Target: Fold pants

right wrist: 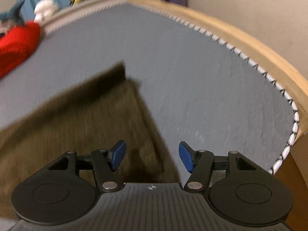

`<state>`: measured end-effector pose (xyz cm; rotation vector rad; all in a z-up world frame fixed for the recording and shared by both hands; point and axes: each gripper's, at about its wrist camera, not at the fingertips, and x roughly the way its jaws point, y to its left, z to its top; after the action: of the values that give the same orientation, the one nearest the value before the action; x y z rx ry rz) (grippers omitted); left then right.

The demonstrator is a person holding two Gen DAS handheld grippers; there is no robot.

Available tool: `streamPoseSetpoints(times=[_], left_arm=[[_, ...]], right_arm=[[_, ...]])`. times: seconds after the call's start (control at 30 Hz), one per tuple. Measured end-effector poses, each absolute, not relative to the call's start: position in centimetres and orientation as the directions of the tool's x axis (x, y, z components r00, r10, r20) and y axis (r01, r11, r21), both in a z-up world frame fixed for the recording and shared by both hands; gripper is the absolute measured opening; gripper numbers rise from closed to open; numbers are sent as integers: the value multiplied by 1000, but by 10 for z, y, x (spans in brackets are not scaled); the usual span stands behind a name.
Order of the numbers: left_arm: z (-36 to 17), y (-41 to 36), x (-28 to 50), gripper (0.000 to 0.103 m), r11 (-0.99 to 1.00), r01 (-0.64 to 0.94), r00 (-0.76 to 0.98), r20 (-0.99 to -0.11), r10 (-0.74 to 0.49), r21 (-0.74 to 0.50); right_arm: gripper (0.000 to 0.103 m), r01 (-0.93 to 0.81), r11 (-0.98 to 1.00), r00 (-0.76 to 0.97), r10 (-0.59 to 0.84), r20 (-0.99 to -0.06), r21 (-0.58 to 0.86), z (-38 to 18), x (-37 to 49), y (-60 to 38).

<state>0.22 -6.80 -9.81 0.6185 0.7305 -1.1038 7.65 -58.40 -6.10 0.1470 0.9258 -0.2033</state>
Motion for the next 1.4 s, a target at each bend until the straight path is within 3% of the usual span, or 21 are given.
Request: streamPoseSetpoints(times=[0.03,0.07,0.1,0.13,0.17,0.33,0.47,0.53,0.57,0.67,0.8,0.9,0.97,1.07,1.13,1.2,1.3,1.4], left_arm=[[-97,-68,2,40,340,937,271,-783,-560,82],[-97,-70,2,19,354,931,287,-786,-547,93],[-97,-76,10,11,368,922,310,-793,-525,117],[-93,-74,13,11,385,914,328,-787,-522,126],[-88,-72,22,10,394,913,323,-781,-534,108],[-61,-60,16,9,370,928,281,-735,-617,45],[-87,-70,-5,10,255,964,211,-802,-558,76],[-88,-73,-9,11,252,961,240,-803,-546,116],[-82,-73,-5,17,267,959,236,-797,-557,98],[-58,-58,5,34,327,945,242,-730,-639,28],[-59,-56,18,34,392,920,267,-724,-635,-4],[-82,-67,13,36,378,925,252,-812,-527,42],[-82,-71,11,36,377,925,255,-811,-527,46],[-64,-65,19,37,417,908,286,-781,-555,36],[-53,-58,24,39,452,892,309,-757,-576,20],[-48,-51,32,42,503,864,350,-740,-575,18],[-45,-44,38,42,563,826,405,-732,-548,35],[-45,-41,37,43,573,817,429,-733,-528,65]], right_arm=[[57,221,975,573,-119,-811,12,-65,75,-578],[43,212,977,568,-132,-813,-11,-67,74,-574],[31,212,977,567,-148,-810,-30,-66,74,-571],[22,219,975,566,-161,-809,-41,-62,74,-571],[6,234,971,570,-174,-803,-45,-57,73,-572],[1,311,944,634,-121,-764,109,-15,51,-601],[0,293,955,411,-160,-898,-36,-48,48,-596],[0,278,935,310,-306,-900,-222,-61,47,-588],[0,283,922,308,-349,-885,-265,-60,46,-588],[0,323,940,470,-264,-842,-114,-32,38,-590],[11,209,978,661,-153,-735,-16,-3,39,-559],[26,78,997,631,-69,-773,-25,-21,50,-530],[34,27,995,464,-98,-881,-96,-55,60,-520],[34,2,988,409,-140,-902,-153,-63,64,-511],[34,62,990,434,-140,-890,-125,-51,66,-507],[36,-2,994,526,-92,-846,-110,-38,68,-490],[48,-52,994,615,-46,-787,-98,-30,79,-460],[50,-82,996,678,26,-735,-40,-25,105,-437]])
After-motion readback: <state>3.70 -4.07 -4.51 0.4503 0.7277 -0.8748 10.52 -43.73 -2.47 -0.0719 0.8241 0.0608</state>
